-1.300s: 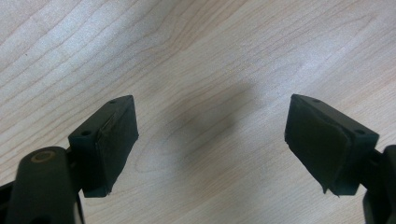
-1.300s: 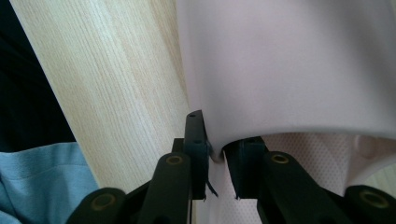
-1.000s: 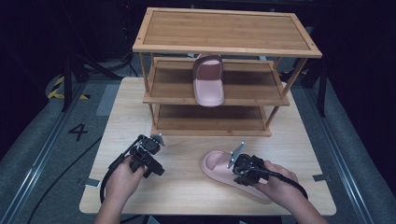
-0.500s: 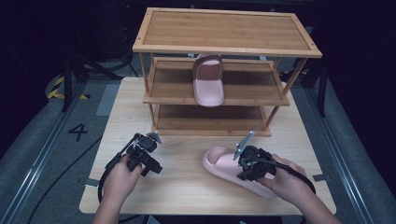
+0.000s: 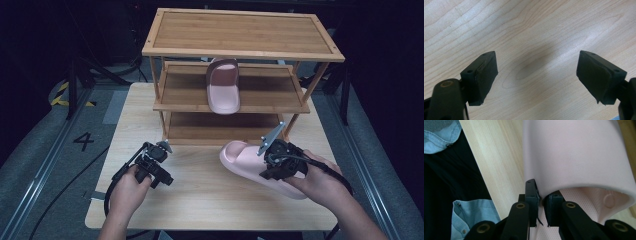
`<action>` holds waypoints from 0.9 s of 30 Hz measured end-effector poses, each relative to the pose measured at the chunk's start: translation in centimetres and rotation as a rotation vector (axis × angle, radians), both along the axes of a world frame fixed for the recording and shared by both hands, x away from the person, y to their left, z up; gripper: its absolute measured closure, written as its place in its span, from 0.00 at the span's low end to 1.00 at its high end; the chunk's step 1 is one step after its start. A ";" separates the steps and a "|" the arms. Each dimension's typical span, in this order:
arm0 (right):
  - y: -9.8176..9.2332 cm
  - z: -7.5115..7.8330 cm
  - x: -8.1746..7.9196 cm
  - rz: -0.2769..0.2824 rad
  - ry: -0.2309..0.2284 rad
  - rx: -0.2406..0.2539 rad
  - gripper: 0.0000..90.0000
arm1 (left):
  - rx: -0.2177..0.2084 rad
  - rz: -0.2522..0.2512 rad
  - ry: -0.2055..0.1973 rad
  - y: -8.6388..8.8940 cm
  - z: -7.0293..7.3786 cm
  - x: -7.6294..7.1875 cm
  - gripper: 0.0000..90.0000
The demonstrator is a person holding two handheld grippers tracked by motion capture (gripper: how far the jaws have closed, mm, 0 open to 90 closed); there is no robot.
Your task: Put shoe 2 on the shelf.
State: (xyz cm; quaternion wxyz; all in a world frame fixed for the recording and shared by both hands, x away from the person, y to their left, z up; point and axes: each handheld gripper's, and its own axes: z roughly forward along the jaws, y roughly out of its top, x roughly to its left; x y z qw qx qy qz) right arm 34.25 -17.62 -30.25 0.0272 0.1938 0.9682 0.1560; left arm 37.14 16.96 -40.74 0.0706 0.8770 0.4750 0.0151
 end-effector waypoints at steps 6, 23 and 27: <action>-0.5 2.3 0.1 -0.003 -0.023 0.023 0.91 | -0.002 0.000 -0.003 0.0 0.0 0.1 0.20; -1.9 7.5 2.6 -0.105 -0.107 0.023 0.91 | -0.003 -0.005 0.002 -0.1 0.0 0.2 0.20; -2.4 8.3 4.3 -0.146 -0.127 0.018 0.91 | -0.006 -0.005 0.002 -0.1 0.1 0.1 0.20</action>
